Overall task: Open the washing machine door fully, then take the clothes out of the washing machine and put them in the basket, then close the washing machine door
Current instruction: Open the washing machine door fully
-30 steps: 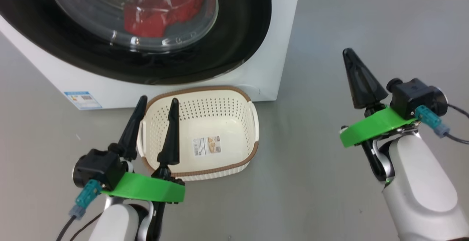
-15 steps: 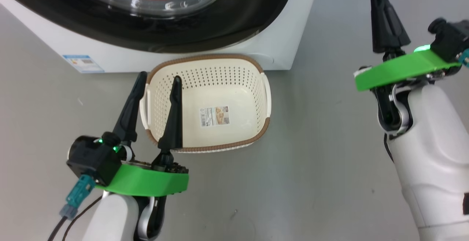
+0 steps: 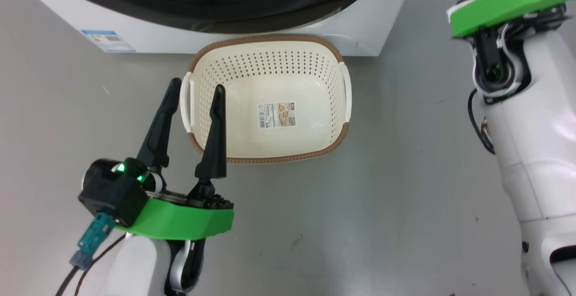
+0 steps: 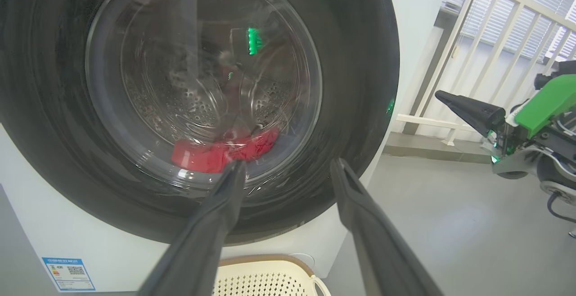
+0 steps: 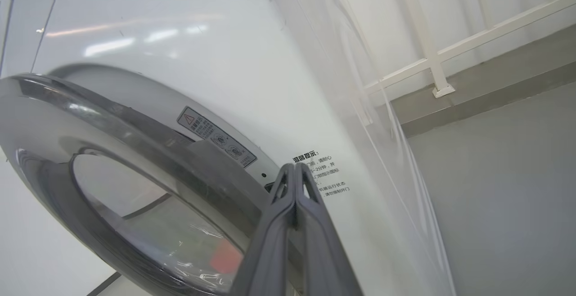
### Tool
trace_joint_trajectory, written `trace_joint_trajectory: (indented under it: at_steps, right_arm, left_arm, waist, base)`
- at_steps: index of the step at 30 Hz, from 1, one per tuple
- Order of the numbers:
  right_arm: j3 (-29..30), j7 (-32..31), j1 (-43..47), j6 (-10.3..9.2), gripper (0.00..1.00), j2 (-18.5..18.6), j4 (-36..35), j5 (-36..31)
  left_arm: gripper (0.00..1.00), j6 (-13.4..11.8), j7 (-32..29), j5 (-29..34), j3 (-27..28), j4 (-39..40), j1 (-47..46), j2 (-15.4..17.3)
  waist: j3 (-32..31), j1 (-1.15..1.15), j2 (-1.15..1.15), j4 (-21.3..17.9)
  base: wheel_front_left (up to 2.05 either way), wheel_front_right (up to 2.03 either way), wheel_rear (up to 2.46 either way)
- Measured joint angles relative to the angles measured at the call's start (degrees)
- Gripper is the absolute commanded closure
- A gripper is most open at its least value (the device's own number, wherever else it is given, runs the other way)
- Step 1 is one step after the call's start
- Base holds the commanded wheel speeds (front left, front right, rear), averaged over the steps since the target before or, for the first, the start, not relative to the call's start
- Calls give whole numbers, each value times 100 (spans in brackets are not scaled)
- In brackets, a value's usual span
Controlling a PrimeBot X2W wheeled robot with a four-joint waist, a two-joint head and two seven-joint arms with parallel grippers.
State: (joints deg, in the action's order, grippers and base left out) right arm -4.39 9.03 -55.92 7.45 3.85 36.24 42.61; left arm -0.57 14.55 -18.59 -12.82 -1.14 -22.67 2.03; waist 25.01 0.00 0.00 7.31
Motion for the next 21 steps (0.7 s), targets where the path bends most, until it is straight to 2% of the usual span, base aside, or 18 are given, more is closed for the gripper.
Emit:
trace_joint_trajectory:
  at_steps: [6, 12, 21]
  right_arm:
    - [-18, -665, -505, 0, 100, 122, 133, 823]
    - [-29, -1689, -876, 0, 100, 279, 327, 1683]
    - [-25, -2664, -1227, 0, 100, 430, 505, 2539]
  left_arm:
    - [0, 0, 0, 0, -48, 10, -100, -1]
    - [0, -1, 1, -4, -155, 11, -125, -3]
    - [0, -53, 0, -18, -259, 5, -229, -3]
  waist:
    - [165, 0, 0, 101]
    - [307, 0, 0, 232]
    - [432, 0, 0, 410]
  base:
    - [0, 0, 0]
    - [0, 0, 0]
    - [0, 0, 0]
